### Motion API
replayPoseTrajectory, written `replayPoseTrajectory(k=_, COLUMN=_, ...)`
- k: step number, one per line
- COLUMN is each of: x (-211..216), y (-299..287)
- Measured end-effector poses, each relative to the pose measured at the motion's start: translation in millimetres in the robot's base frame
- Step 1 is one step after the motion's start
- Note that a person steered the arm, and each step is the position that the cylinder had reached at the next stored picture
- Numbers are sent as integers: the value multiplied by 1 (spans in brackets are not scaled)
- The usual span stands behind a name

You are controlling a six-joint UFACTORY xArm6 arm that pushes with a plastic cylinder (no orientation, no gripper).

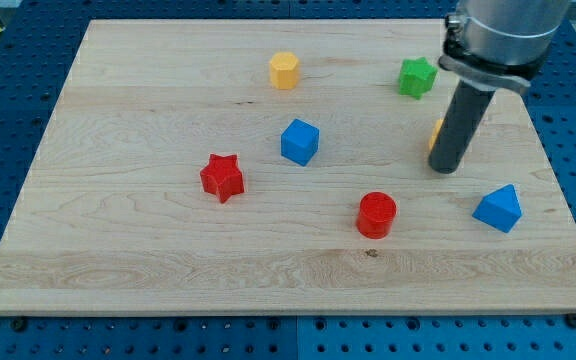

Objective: Move yellow heart below green star

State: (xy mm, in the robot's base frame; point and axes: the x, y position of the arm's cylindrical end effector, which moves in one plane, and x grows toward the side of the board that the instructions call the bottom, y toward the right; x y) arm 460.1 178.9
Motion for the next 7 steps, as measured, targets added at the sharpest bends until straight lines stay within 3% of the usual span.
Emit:
replayPoseTrajectory(k=1, x=0, y=2)
replayPoseTrajectory(k=2, x=0, y=51)
replayPoseTrajectory(k=3, x=-5, y=61)
replayPoseTrajectory(k=7, x=-42, y=-2)
